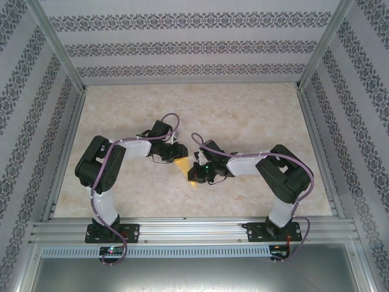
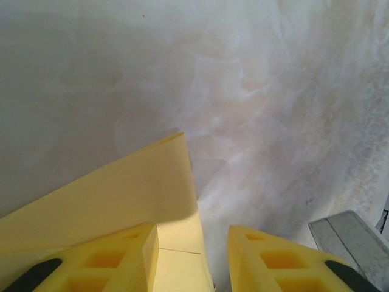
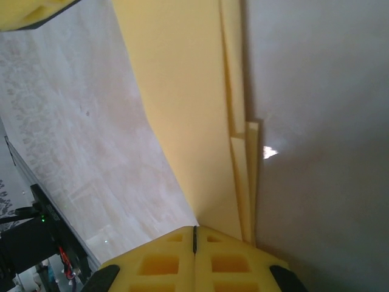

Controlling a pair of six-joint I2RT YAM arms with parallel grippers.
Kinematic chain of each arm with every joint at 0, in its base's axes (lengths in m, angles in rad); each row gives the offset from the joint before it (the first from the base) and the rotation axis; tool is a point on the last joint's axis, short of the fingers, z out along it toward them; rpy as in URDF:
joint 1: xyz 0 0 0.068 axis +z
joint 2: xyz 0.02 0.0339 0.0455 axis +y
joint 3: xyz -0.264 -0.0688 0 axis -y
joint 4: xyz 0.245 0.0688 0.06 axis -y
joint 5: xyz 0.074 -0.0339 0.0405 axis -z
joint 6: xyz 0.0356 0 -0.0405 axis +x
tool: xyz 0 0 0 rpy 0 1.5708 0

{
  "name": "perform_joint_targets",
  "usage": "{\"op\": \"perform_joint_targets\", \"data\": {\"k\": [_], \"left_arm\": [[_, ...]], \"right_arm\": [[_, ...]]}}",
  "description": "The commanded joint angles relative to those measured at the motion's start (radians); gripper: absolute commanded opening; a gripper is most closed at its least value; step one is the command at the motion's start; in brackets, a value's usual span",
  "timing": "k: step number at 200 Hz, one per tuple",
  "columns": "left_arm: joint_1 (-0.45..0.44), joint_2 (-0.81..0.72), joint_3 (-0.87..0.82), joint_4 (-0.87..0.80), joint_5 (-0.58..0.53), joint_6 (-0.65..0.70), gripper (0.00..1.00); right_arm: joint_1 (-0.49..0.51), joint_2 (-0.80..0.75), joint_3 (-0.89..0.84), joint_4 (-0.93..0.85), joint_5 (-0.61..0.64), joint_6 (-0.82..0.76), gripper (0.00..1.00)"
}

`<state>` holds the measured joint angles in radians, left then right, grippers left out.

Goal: Fold a paper plane with a square sheet of paper (pick it up from the middle)
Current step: Fold the wing for the fifth time at the center of the table.

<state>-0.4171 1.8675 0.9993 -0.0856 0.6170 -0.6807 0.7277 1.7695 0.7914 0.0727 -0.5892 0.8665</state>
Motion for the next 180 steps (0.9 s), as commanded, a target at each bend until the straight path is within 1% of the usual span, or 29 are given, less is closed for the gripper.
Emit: {"op": "perform_joint_targets", "data": {"k": [1,26,40,61,93,115,127,145,160,170,175,180], "left_arm": [[-0.001,0.030,0.012,-0.079,-0.051,0.026,0.37],[-0.001,0.032,0.019,-0.091,-0.058,0.030,0.37],[-0.001,0.030,0.021,-0.097,-0.070,0.030,0.37],[-0.001,0.031,0.021,-0.102,-0.084,0.029,0.36],[0.000,0.037,0.029,-0.108,-0.090,0.030,0.35],[0.000,0.038,0.030,-0.109,-0.093,0.030,0.35],[0.000,0.034,0.033,-0.114,-0.100,0.033,0.35],[-0.001,0.022,0.041,-0.125,-0.107,0.038,0.36],[-0.003,-0.002,0.051,-0.138,-0.107,0.043,0.37],[-0.014,-0.041,0.059,-0.160,-0.120,0.053,0.40],[-0.022,-0.064,0.070,-0.191,-0.149,0.058,0.43],[-0.032,-0.088,0.088,-0.242,-0.193,0.064,0.48]], "right_arm": [[0.020,-0.003,0.049,-0.011,-0.007,0.017,0.02],[0.024,0.048,0.060,-0.034,0.008,0.012,0.02],[0.022,0.055,0.015,-0.026,0.020,0.014,0.02],[0.022,0.053,-0.067,0.020,-0.009,0.029,0.03],[0.023,-0.010,-0.223,0.156,-0.057,0.091,0.06],[0.026,-0.077,-0.298,0.193,-0.063,0.122,0.07],[0.024,-0.120,-0.318,0.166,-0.055,0.116,0.07],[0.018,-0.195,-0.328,0.082,-0.036,0.081,0.08],[-0.003,-0.280,-0.324,0.011,0.024,0.056,0.09],[-0.025,-0.342,-0.316,-0.025,0.073,0.037,0.15],[-0.035,-0.369,-0.308,-0.050,0.106,0.022,0.18],[-0.041,-0.388,-0.291,-0.095,0.152,0.002,0.21]]}}
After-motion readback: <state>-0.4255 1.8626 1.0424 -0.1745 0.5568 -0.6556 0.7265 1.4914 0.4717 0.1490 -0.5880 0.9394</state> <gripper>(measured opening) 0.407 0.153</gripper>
